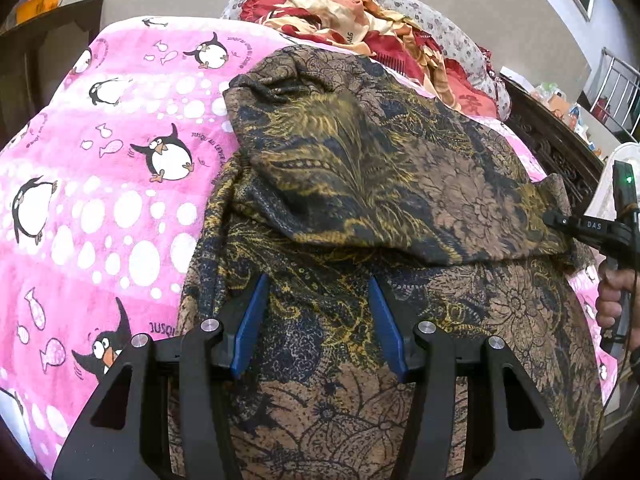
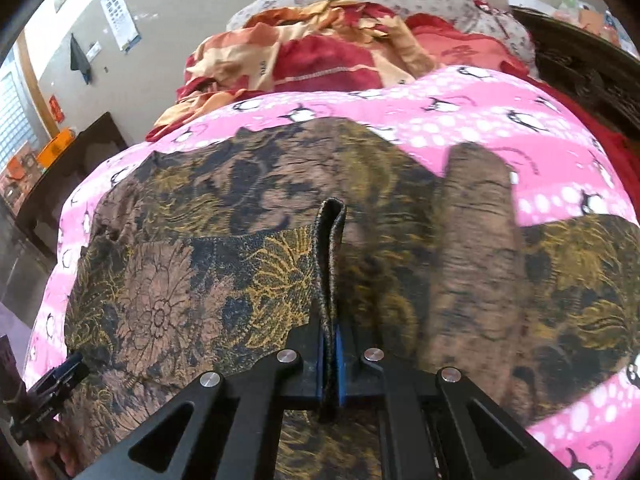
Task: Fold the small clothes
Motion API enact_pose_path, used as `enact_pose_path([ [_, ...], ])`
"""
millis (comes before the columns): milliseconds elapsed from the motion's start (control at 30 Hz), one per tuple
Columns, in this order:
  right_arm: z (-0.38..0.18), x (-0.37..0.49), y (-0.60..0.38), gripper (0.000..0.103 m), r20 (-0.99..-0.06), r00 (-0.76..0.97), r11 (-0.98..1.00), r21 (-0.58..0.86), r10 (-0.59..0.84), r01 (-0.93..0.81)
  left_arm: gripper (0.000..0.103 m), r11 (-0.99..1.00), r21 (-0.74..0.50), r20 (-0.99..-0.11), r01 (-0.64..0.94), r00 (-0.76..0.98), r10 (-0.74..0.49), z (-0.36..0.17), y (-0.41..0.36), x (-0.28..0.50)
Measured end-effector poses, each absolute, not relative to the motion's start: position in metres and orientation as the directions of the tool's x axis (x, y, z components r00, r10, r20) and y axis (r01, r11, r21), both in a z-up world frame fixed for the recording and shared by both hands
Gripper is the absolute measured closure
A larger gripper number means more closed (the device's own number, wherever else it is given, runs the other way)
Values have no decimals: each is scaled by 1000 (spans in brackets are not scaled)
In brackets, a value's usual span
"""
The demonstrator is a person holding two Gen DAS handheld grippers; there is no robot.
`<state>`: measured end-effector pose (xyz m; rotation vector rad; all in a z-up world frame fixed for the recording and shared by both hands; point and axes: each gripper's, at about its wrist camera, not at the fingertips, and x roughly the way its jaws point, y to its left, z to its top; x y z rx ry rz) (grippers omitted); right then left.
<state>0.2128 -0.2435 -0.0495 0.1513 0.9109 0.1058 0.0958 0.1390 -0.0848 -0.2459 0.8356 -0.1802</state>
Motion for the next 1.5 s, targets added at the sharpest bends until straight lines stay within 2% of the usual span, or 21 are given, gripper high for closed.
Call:
enact_pose_path([
  [300, -55, 213, -246, 99, -804, 591, 997, 82, 64, 3, 51, 955, -289, -708, 63, 657, -258, -85, 140, 96],
  [433, -51, 213, -242, 99, -808, 588, 999, 27, 36, -24, 49, 939, -338, -703, 62, 646, -295, -79, 145, 96],
  [467, -43, 211, -243, 96, -795, 605, 999, 29, 39, -27, 49, 931, -362, -698, 47, 648, -304, -73, 149, 95],
  [533, -23, 203, -248, 82, -756, 651, 998, 52, 69, -45, 49, 933, -358, -687, 18, 672, -277, -58, 155, 96],
  [567, -11, 196, -250, 63, -726, 683, 997, 53, 77, -57, 49, 941, -339, -674, 12, 695, -251, -48, 156, 98],
  [600, -2, 191, -250, 53, -696, 713, 997, 46, 77, -63, 49, 946, -323, -663, 4, 713, -229, -39, 156, 103],
  [667, 11, 178, -248, 53, -636, 761, 992, 68, 125, -107, 49, 949, -315, -654, 5, 724, -221, -29, 151, 118],
  [700, 11, 177, -244, 55, -639, 753, 987, 89, 157, -131, 49, 954, -300, -657, 15, 722, -218, -27, 145, 127],
  [733, 6, 177, -238, 60, -650, 730, 978, 121, 209, -172, 49, 958, -285, -661, 32, 717, -221, -28, 138, 136],
  [767, -4, 180, -227, 72, -672, 698, 968, 139, 249, -211, 49, 958, -284, -672, 43, 703, -231, -32, 133, 145],
  [800, -15, 182, -219, 78, -696, 676, 968, 129, 244, -216, 50, 956, -290, -688, 46, 684, -242, -38, 130, 154],
  [833, -26, 187, -216, 79, -718, 657, 971, 118, 228, -208, 57, 960, -279, -711, 34, 664, -230, -47, 127, 164],
  [933, -70, 196, -215, 80, -805, 566, 983, 112, 176, -147, 62, 986, -164, -782, -16, 611, -120, -80, 125, 176],
  [967, -83, 197, -219, 80, -818, 551, 986, 115, 165, -124, 61, 990, -139, -755, 15, 645, -116, -82, 123, 170],
  [1000, -85, 194, -226, 80, -788, 587, 982, 148, 187, -113, 61, 992, -120, -757, 30, 644, -111, -83, 121, 169],
  [1100, -85, 199, -238, 71, -791, 551, 963, 249, 265, -106, 60, 991, -123, -771, 43, 625, -123, -81, 121, 172],
  [1167, -77, 205, -237, 74, -812, 534, 970, 228, 237, -83, 60, 986, -164, -757, 18, 639, -138, -67, 125, 176],
  [1233, -58, 210, -233, 74, -772, 595, 973, 214, 222, -84, 60, 986, -164, -713, 13, 690, -127, -51, 127, 188],
  [1333, -41, 224, -226, 74, -738, 650, 982, 176, 178, -70, 60, 992, -128, -747, -19, 660, -84, -55, 127, 218],
  [1400, -54, 246, -222, 74, -778, 614, 990, 132, 137, -53, 60, 992, -115, -788, -53, 612, -59, -78, 132, 240],
  [1500, -84, 261, -222, 74, -796, 598, 996, 63, 87, -61, 59, 995, -99, -755, -31, 653, -55, -80, 130, 237],
])
